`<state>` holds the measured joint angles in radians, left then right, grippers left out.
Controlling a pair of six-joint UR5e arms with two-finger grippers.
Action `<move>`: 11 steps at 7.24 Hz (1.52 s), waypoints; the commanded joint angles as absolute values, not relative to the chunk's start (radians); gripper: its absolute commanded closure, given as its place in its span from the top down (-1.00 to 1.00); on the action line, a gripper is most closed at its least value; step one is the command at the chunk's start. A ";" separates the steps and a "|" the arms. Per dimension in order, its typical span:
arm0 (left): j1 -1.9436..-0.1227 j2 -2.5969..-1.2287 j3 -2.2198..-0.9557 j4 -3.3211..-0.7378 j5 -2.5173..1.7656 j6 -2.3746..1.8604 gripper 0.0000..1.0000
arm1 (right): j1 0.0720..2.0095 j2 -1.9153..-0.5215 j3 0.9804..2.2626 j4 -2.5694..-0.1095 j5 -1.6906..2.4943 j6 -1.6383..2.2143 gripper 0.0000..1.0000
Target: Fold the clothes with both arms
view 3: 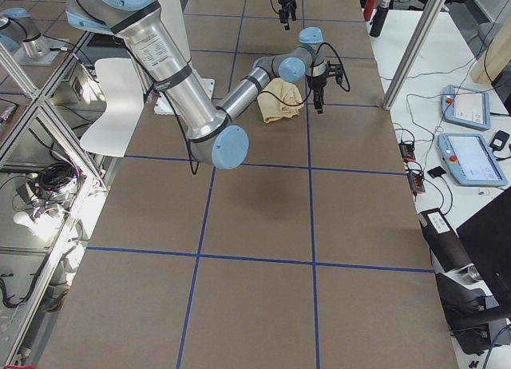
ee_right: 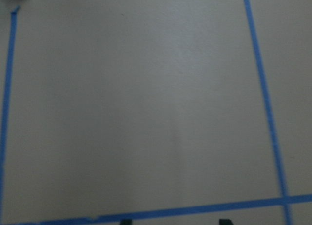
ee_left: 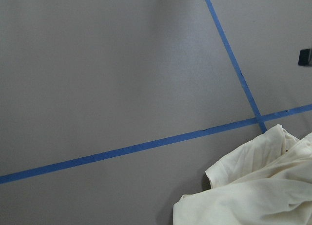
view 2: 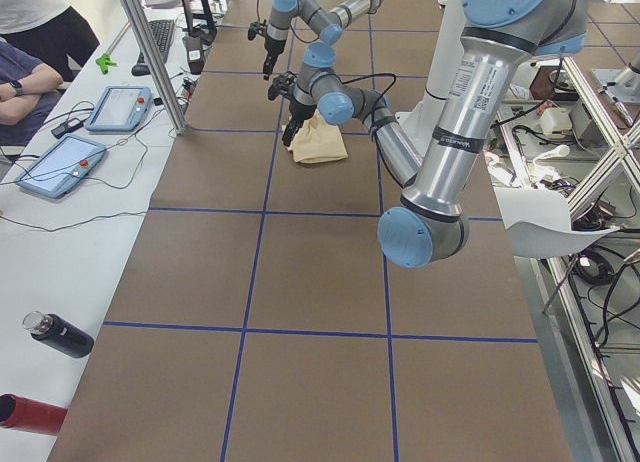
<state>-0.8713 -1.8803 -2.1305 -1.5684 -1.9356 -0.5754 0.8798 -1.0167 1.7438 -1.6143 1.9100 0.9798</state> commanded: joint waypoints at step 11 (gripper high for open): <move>-1.644 -1.494 -1.853 -1.400 -2.331 0.123 1.00 | 1.641 -1.974 1.931 -1.572 2.327 -0.126 1.00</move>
